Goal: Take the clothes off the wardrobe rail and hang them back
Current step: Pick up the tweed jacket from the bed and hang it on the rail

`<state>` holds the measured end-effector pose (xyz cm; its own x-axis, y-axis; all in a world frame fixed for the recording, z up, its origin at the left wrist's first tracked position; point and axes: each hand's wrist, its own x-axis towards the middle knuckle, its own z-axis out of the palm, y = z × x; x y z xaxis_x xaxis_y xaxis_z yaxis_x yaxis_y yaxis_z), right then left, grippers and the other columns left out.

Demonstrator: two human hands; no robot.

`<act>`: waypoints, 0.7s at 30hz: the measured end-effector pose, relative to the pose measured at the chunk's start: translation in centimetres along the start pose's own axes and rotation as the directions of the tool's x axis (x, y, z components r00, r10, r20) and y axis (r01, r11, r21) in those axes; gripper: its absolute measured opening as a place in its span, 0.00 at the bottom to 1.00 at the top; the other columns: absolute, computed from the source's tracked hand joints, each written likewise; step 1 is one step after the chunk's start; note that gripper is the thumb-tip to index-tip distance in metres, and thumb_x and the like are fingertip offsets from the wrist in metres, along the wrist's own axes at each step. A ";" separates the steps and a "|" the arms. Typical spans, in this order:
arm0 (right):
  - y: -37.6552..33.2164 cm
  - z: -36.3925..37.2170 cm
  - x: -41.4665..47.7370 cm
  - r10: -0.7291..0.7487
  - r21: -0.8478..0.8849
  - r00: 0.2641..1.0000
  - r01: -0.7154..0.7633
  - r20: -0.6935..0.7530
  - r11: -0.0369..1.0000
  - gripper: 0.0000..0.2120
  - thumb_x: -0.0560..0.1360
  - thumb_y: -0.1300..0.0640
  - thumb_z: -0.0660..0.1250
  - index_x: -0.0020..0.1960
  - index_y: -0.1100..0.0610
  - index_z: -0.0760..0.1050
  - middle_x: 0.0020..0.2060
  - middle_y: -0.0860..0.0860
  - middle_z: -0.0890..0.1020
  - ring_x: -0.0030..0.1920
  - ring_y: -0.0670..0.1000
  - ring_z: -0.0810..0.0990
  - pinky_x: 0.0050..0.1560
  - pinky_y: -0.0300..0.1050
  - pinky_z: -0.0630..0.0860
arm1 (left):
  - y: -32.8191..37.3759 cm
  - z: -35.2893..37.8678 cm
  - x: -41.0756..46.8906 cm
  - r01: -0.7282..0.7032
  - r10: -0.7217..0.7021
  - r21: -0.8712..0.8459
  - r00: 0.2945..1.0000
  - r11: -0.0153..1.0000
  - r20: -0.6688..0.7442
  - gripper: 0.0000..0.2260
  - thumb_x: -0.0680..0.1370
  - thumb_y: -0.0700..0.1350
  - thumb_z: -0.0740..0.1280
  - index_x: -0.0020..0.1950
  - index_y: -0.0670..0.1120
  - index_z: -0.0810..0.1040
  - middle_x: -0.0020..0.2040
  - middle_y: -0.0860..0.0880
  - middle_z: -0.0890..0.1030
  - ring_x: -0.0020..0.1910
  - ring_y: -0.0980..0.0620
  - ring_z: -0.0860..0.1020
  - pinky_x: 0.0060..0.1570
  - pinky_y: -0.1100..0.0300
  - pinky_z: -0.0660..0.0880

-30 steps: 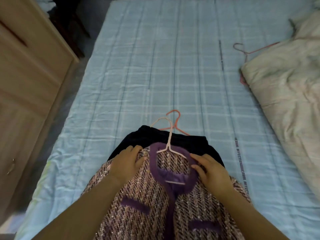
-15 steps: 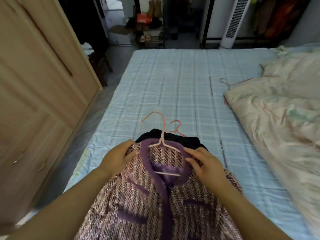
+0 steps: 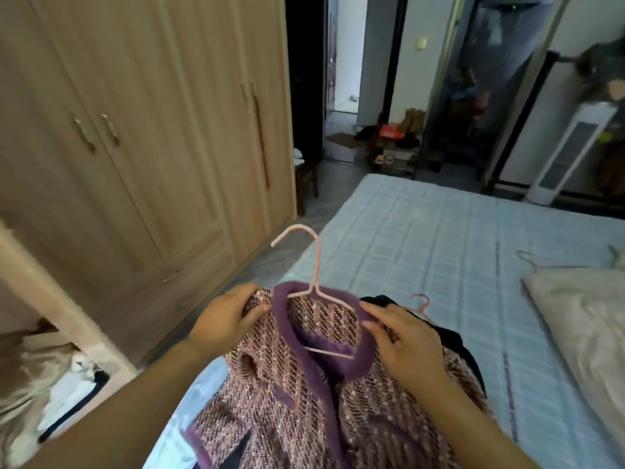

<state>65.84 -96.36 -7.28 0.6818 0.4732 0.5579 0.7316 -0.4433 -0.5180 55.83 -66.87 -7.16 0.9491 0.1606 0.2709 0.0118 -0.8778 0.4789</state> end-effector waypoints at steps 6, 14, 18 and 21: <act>-12.7 5.3 3.3 -0.151 0.091 0.988 0.152 -0.014 0.984 0.14 0.73 0.46 0.65 0.57 0.46 0.79 0.43 0.43 0.82 0.42 0.43 0.78 0.38 0.40 0.74 | -4.7 -12.1 -9.1 0.117 -0.073 0.136 0.954 0.984 -0.291 0.20 0.74 0.65 0.54 0.48 0.50 0.71 0.41 0.51 0.76 0.41 0.49 0.75 0.38 0.53 0.70; -30.9 15.0 2.4 -0.375 0.180 0.927 0.373 -0.027 0.910 0.16 0.72 0.43 0.61 0.55 0.45 0.80 0.36 0.40 0.77 0.36 0.44 0.74 0.31 0.34 0.68 | -13.1 -24.4 -26.8 0.302 -0.192 0.163 0.856 0.939 -0.480 0.20 0.74 0.65 0.58 0.57 0.53 0.72 0.49 0.53 0.77 0.47 0.52 0.76 0.45 0.57 0.71; -37.9 19.5 3.0 -0.439 0.264 0.898 0.431 -0.032 0.863 0.15 0.72 0.44 0.62 0.56 0.46 0.80 0.37 0.42 0.74 0.36 0.45 0.74 0.34 0.38 0.69 | -16.2 -29.0 -32.9 0.359 -0.208 0.205 0.827 0.911 -0.523 0.10 0.75 0.61 0.63 0.49 0.59 0.66 0.41 0.58 0.68 0.43 0.53 0.73 0.39 0.61 0.64; -42.7 22.9 4.0 -0.476 0.334 0.879 0.449 -0.001 0.829 0.15 0.72 0.45 0.63 0.56 0.46 0.80 0.38 0.43 0.77 0.35 0.44 0.75 0.36 0.39 0.71 | -18.9 -31.9 -35.7 0.429 -0.245 0.200 0.775 0.881 -0.583 0.11 0.75 0.61 0.60 0.50 0.56 0.67 0.41 0.55 0.71 0.43 0.48 0.75 0.40 0.58 0.68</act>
<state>37.40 -58.11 2.18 0.2511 0.6263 0.7380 0.9134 0.0991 -0.3949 11.65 -41.63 0.79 0.5487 0.6028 0.5793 0.4809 -0.7944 0.3710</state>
